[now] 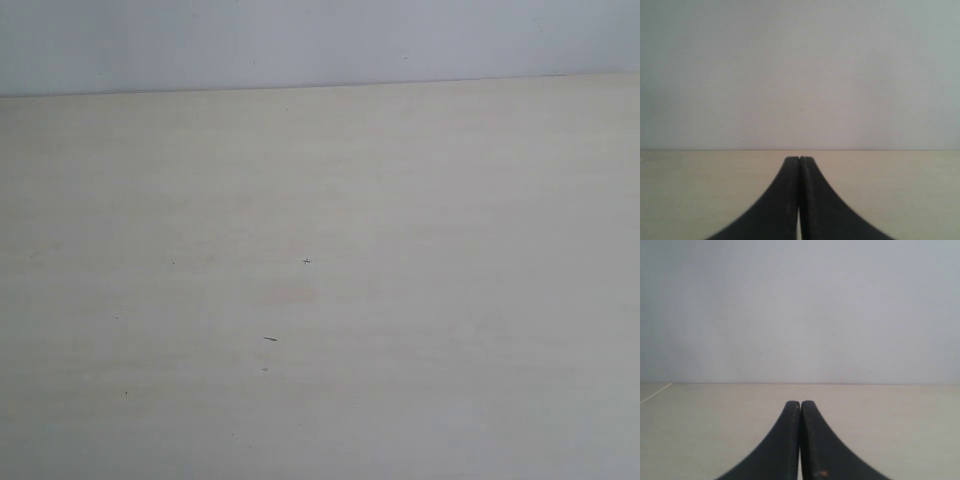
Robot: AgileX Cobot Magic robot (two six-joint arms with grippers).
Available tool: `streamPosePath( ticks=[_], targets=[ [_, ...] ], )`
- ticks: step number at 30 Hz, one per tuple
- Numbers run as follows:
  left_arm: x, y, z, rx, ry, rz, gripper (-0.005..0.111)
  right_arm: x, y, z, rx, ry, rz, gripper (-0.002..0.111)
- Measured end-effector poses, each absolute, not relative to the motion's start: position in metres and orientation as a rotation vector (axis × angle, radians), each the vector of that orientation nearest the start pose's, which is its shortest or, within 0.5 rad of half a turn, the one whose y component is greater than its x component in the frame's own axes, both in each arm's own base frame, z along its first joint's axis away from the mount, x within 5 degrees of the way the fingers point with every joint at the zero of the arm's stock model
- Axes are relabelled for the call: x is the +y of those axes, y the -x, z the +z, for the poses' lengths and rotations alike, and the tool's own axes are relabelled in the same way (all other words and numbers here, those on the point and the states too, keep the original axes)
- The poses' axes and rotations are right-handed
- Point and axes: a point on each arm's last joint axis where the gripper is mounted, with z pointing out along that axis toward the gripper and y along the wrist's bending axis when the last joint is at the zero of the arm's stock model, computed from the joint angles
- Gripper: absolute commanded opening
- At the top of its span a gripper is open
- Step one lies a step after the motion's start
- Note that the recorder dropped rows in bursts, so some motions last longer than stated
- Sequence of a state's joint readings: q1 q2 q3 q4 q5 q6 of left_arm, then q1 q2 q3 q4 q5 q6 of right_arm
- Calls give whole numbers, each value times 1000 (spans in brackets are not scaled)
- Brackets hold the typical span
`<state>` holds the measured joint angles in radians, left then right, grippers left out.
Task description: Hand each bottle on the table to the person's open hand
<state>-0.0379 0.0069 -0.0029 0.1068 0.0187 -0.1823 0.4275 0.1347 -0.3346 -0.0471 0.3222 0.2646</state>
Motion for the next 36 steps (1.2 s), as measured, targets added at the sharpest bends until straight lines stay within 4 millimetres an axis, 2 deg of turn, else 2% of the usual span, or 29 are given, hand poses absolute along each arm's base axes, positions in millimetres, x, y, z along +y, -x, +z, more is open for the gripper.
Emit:
streamPosePath(
  ticks=[7, 36],
  targets=[
    [0, -57, 206, 1572, 46, -51, 0, 20, -47, 288, 1620, 157, 488, 0],
    [0, -57, 204, 1591, 51, -53, 0, 20, -46, 288, 1618, 157, 489, 0]
  ],
)
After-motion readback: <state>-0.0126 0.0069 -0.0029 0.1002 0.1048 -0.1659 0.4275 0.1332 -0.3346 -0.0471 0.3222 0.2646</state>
